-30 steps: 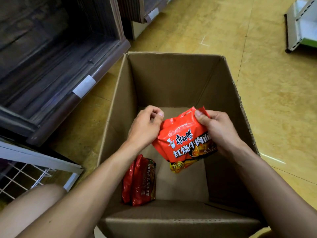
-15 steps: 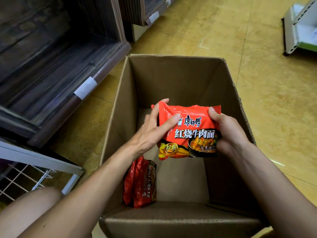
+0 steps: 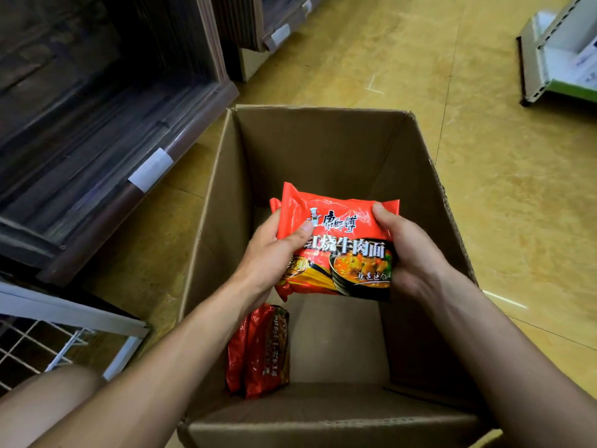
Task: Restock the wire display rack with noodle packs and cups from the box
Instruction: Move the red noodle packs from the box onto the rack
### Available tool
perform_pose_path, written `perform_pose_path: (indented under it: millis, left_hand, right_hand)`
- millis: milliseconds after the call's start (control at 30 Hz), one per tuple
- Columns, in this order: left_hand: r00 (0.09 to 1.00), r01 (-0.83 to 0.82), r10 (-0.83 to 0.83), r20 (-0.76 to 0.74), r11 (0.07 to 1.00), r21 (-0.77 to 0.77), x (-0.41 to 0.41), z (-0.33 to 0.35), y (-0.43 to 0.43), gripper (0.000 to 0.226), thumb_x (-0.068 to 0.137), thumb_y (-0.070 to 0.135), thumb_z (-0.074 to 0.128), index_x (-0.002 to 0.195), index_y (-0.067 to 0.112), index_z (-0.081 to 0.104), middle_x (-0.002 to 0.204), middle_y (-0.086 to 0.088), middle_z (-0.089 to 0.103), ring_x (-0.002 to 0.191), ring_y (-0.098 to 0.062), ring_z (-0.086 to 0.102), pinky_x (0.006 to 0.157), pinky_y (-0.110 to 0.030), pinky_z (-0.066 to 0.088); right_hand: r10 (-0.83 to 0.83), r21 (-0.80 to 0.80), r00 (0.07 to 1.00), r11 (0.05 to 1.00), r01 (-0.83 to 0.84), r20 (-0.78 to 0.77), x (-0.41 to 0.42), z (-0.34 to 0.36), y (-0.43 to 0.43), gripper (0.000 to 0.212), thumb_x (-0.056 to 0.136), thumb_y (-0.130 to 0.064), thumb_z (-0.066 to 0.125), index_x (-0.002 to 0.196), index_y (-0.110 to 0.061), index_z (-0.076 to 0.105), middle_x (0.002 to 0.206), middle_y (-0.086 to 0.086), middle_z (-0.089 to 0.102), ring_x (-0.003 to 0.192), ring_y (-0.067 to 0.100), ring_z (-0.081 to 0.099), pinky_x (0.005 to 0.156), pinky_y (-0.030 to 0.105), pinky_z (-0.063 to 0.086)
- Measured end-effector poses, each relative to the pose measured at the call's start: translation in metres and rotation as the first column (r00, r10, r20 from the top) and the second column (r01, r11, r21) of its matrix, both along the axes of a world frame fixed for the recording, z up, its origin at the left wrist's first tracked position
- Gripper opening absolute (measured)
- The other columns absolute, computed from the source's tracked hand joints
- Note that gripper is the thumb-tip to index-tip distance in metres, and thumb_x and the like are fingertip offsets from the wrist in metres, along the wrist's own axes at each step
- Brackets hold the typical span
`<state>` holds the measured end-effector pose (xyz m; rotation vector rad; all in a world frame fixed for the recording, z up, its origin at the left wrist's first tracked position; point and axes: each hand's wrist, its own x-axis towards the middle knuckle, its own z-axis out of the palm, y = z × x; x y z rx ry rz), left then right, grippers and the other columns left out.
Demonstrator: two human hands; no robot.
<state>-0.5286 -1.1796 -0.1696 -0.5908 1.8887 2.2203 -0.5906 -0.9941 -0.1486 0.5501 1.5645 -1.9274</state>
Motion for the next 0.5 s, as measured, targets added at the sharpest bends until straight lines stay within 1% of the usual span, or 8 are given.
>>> perform_pose_path:
  millis: [67, 133, 167, 267, 333, 433, 500]
  left_hand:
    - [0.998, -0.054, 0.051, 0.029, 0.994, 0.096, -0.0009, 0.0008, 0.0004, 0.028, 0.096, 0.022, 0.067, 0.124, 0.020, 0.066, 0.113, -0.008, 0.076, 0.106, -0.030, 0.072, 0.095, -0.048, 0.057]
    - [0.996, -0.087, 0.079, 0.050, 0.981, 0.172, -0.0018, 0.0034, -0.0007, 0.030, 0.097, 0.018, 0.064, 0.127, 0.016, 0.064, 0.112, -0.010, 0.076, 0.102, -0.030, 0.074, 0.086, -0.044, 0.060]
    - [0.994, -0.099, 0.089, 0.059, 0.976, 0.195, -0.0021, 0.0053, -0.0021, 0.029, 0.097, 0.018, 0.063, 0.127, 0.017, 0.064, 0.112, -0.011, 0.076, 0.100, -0.030, 0.074, 0.084, -0.043, 0.060]
    - [0.991, -0.127, 0.113, 0.076, 0.968, 0.215, -0.0025, 0.0073, -0.0068, 0.027, 0.097, 0.020, 0.063, 0.124, 0.018, 0.066, 0.111, -0.012, 0.076, 0.098, -0.031, 0.074, 0.083, -0.043, 0.061]
    - [0.991, -0.127, 0.112, 0.079, 0.967, 0.219, -0.0014, 0.0081, -0.0076, 0.027, 0.097, 0.023, 0.064, 0.124, 0.020, 0.066, 0.111, -0.012, 0.076, 0.099, -0.032, 0.074, 0.084, -0.045, 0.061]
    - [0.993, -0.091, 0.072, 0.093, 0.971, 0.220, 0.0017, 0.0066, -0.0069, 0.031, 0.098, 0.030, 0.063, 0.128, 0.023, 0.064, 0.112, -0.011, 0.076, 0.103, -0.033, 0.073, 0.090, -0.049, 0.059]
    - [0.992, -0.049, 0.019, 0.127, 0.971, 0.235, 0.0046, 0.0071, -0.0060, 0.033, 0.098, 0.037, 0.062, 0.130, 0.027, 0.061, 0.112, -0.009, 0.076, 0.102, -0.031, 0.074, 0.091, -0.048, 0.058]
  right_hand:
    - [0.050, 0.002, 0.998, 0.999, -0.050, -0.025, 0.0011, 0.0010, -0.0026, 0.040, 0.097, -0.042, 0.062, 0.125, -0.013, 0.061, 0.103, 0.012, 0.078, 0.091, 0.029, 0.076, 0.072, 0.040, 0.062]
    - [0.094, 0.014, 0.994, 0.996, -0.093, -0.054, 0.0023, 0.0009, -0.0048, 0.041, 0.095, -0.041, 0.064, 0.125, -0.014, 0.061, 0.104, 0.011, 0.078, 0.092, 0.028, 0.076, 0.074, 0.039, 0.063]
    - [0.117, 0.018, 0.991, 0.993, -0.116, -0.068, 0.0027, 0.0006, -0.0053, 0.040, 0.095, -0.040, 0.065, 0.126, -0.015, 0.061, 0.104, 0.010, 0.078, 0.093, 0.028, 0.076, 0.076, 0.040, 0.062]
    - [0.156, 0.001, 0.984, 0.988, -0.157, -0.083, 0.0034, 0.0000, -0.0063, 0.036, 0.096, -0.038, 0.064, 0.125, -0.017, 0.060, 0.106, 0.010, 0.077, 0.094, 0.028, 0.076, 0.075, 0.039, 0.063]
    - [0.167, 0.012, 0.982, 0.986, -0.167, -0.093, 0.0044, -0.0009, -0.0062, 0.037, 0.096, -0.039, 0.064, 0.127, -0.019, 0.058, 0.107, 0.009, 0.077, 0.094, 0.028, 0.076, 0.075, 0.039, 0.063]
    - [0.179, 0.047, 0.977, 0.983, -0.175, -0.120, 0.0064, -0.0038, -0.0062, 0.038, 0.096, -0.041, 0.063, 0.128, -0.020, 0.057, 0.105, 0.008, 0.078, 0.093, 0.026, 0.076, 0.077, 0.040, 0.062]
    - [0.191, 0.072, 0.973, 0.980, -0.183, -0.130, 0.0077, -0.0051, -0.0061, 0.037, 0.096, -0.043, 0.062, 0.125, -0.021, 0.057, 0.103, 0.007, 0.078, 0.091, 0.025, 0.077, 0.080, 0.041, 0.062]
